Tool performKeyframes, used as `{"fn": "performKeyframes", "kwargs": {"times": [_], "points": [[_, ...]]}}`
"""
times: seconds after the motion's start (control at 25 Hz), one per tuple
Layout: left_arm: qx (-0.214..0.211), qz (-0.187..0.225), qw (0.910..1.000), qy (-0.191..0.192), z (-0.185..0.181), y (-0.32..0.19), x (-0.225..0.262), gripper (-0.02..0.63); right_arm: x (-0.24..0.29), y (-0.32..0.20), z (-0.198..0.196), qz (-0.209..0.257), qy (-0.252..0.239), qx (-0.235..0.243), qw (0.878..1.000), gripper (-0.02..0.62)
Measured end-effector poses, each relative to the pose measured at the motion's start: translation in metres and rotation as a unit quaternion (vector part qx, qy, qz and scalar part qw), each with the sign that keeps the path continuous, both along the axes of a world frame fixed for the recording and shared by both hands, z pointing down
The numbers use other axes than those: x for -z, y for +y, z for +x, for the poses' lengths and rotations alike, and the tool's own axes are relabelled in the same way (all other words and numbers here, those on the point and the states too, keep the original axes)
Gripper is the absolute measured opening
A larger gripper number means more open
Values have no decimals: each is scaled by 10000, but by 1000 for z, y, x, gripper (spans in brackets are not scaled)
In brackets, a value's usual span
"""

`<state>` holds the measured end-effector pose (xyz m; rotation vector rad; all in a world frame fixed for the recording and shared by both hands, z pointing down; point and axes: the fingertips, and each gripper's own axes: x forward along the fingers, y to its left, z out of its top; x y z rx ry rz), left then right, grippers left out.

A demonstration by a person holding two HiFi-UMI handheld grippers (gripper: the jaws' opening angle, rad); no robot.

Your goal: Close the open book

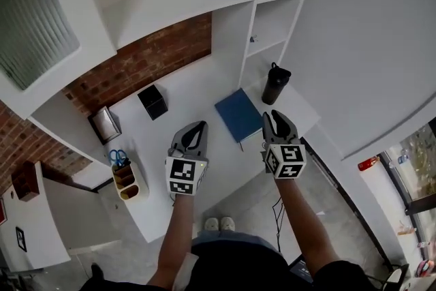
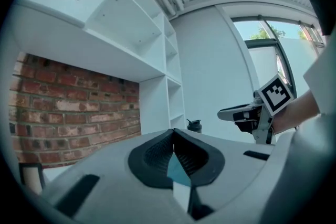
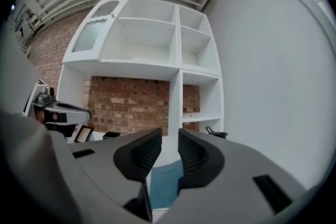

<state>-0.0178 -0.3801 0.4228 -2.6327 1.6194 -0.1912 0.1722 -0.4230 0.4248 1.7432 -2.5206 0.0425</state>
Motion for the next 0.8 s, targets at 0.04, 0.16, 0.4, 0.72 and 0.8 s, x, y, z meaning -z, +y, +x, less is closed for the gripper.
{"fn": "performKeyframes", "kwargs": {"times": [0.04,0.16,0.4,0.72,0.8], "points": [[10,62,10000,8,1,3,11,9,16,9,-1,179,8,-3,9998,91],[85,213,9997,42,0,7,34,9,50,28,-5,610,20,-2,9981,75],[152,518,9985,48,-2,-14,57,9,66,20,-11,971,-63,41,9952,17],[186,605,9980,3,-2,-24,65,9,62,16,-11,966,-103,47,9953,-2],[196,595,9980,-23,-2,-25,64,9,60,15,-11,953,-97,51,9954,-2]]}}
